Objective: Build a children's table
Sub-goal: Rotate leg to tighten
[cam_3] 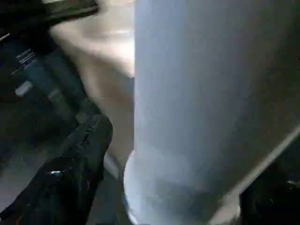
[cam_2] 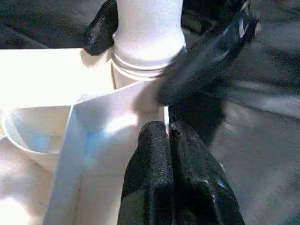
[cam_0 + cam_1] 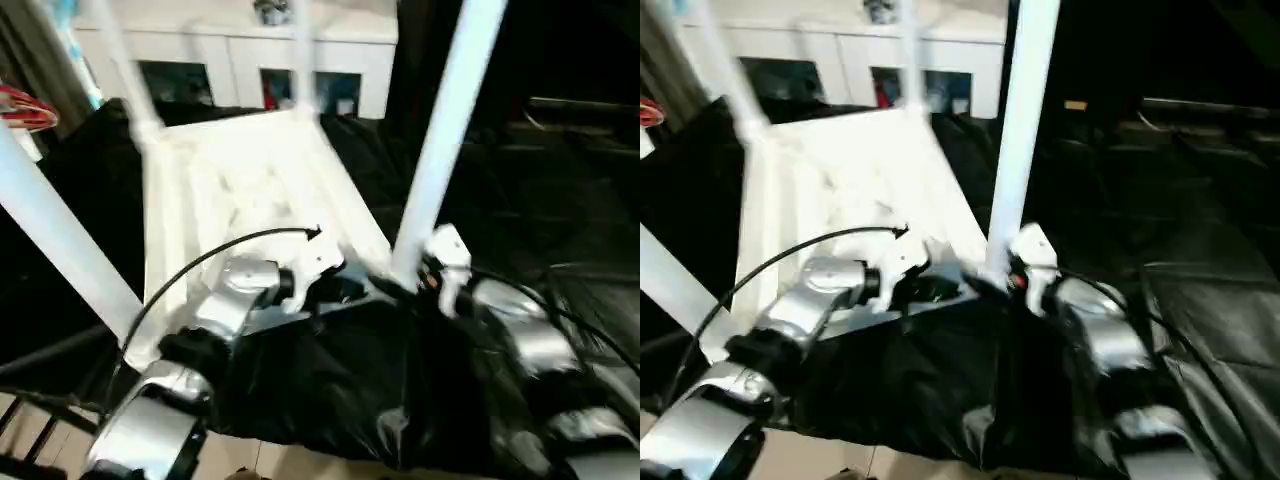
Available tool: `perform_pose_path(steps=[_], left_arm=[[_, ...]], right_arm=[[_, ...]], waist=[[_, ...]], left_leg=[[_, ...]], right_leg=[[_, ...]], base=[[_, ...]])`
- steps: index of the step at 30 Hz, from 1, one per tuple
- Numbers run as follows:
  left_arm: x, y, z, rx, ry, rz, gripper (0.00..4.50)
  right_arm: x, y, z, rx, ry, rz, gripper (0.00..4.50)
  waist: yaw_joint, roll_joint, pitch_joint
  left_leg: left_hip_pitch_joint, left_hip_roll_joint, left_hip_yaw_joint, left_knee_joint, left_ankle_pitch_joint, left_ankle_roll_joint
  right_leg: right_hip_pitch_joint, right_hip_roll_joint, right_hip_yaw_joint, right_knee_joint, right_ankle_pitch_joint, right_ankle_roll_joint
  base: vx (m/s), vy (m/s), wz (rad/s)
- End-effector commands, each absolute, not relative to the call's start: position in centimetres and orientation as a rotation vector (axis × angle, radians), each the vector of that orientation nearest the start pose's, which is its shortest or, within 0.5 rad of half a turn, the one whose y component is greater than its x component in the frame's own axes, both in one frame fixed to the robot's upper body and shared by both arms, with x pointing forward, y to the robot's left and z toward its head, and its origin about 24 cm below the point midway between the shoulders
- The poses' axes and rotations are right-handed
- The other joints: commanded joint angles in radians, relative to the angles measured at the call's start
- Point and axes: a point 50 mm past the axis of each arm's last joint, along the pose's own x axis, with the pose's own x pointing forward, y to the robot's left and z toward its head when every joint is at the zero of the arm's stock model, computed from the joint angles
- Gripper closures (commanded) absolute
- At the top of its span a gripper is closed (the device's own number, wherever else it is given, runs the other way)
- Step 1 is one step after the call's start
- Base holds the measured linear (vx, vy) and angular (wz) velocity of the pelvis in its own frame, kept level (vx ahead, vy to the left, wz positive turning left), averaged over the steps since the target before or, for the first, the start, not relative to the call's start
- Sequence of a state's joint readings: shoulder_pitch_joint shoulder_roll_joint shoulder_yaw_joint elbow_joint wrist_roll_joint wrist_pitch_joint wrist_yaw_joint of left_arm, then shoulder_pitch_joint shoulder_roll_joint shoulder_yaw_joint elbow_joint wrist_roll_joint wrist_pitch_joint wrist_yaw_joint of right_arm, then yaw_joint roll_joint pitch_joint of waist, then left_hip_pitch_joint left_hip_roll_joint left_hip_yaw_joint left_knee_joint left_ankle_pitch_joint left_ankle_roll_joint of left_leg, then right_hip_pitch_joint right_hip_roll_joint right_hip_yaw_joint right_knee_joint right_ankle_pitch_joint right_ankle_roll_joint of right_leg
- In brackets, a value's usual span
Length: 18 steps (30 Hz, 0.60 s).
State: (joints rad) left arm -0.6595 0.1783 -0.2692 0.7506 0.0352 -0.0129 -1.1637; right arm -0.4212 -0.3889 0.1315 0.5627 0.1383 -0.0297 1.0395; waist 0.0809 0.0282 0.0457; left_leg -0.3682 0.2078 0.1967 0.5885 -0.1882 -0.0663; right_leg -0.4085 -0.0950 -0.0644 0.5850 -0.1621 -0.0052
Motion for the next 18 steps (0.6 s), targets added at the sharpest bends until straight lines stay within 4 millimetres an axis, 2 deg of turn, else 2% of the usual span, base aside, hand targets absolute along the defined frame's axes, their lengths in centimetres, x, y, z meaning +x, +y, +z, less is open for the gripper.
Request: perform_pose_path(steps=[1, 5, 7, 9, 12, 15, 16, 18], left_arm=[[31.7, 6.7, 6.0, 0.340, 0.244, -1.513, 4.50], [31.6, 7.6, 6.0, 0.353, 0.269, -1.549, 4.50], [31.5, 7.9, 6.0, 0.356, 0.278, -1.560, 4.50], [31.4, 8.3, 6.0, 0.360, 0.294, -1.580, 4.50], [31.3, 8.6, 5.9, 0.364, 0.311, -1.598, 4.50], [31.2, 8.8, 5.8, 0.362, 0.321, -1.604, 4.50], [31.2, 8.8, 5.8, 0.359, 0.322, -1.605, 4.50], [31.2, 8.8, 5.8, 0.354, 0.325, -1.607, 4.50]], right_arm=[[29.0, -15.9, 3.2, -0.196, 0.318, 1.219, 0.66], [28.4, -16.5, 3.3, -0.212, 0.357, 1.278, 0.66], [28.3, -16.7, 3.3, -0.214, 0.366, 1.287, 0.99], [28.1, -16.8, 3.5, -0.212, 0.378, 1.303, 1.04], [28.0, -16.8, 3.5, -0.210, 0.386, 1.317, 1.41], [27.9, -16.6, 3.5, -0.208, 0.386, 1.329, 1.51], [27.9, -16.6, 3.5, -0.205, 0.388, 1.333, 1.73], [27.7, -16.4, 3.3, -0.195, 0.397, 1.343, 1.75]], waist=[[0.000, -0.011, -0.064], [0.007, -0.011, -0.062], [0.007, -0.011, -0.062], [0.008, -0.011, -0.063], [0.007, -0.010, -0.064], [0.008, -0.011, -0.064], [0.008, -0.011, -0.064], [0.008, -0.011, -0.064]], left_leg=[[0.011, 0.028, -0.005, -0.067, -0.214, 0.098], [0.012, 0.028, -0.005, -0.069, -0.219, 0.083], [0.011, 0.028, -0.006, -0.070, -0.215, 0.079], [0.012, 0.028, -0.007, -0.070, -0.212, 0.078], [0.010, 0.027, -0.007, -0.069, -0.202, 0.081], [0.011, 0.028, -0.006, -0.068, -0.199, 0.078], [0.011, 0.028, -0.006, -0.068, -0.199, 0.077], [0.011, 0.027, -0.006, -0.068, -0.202, 0.076]], right_leg=[[0.053, -0.044, 0.034, -0.058, -0.194, -0.251], [0.050, -0.045, 0.033, -0.061, -0.216, -0.247], [0.051, -0.045, 0.033, -0.060, -0.213, -0.245], [0.051, -0.044, 0.033, -0.058, -0.208, -0.246], [0.052, -0.045, 0.033, -0.056, -0.189, -0.253], [0.052, -0.045, 0.033, -0.055, -0.188, -0.254], [0.052, -0.045, 0.033, -0.055, -0.188, -0.253], [0.052, -0.045, 0.033, -0.057, -0.195, -0.252]], base=[[0.000, 0.000, 0.00], [0.000, 0.000, 0.00], [0.000, 0.000, 0.00], [0.000, 0.000, 0.00], [0.000, 0.000, 0.00], [0.000, 0.000, 0.00], [0.000, 0.000, 0.00], [0.000, 0.000, 0.00]])
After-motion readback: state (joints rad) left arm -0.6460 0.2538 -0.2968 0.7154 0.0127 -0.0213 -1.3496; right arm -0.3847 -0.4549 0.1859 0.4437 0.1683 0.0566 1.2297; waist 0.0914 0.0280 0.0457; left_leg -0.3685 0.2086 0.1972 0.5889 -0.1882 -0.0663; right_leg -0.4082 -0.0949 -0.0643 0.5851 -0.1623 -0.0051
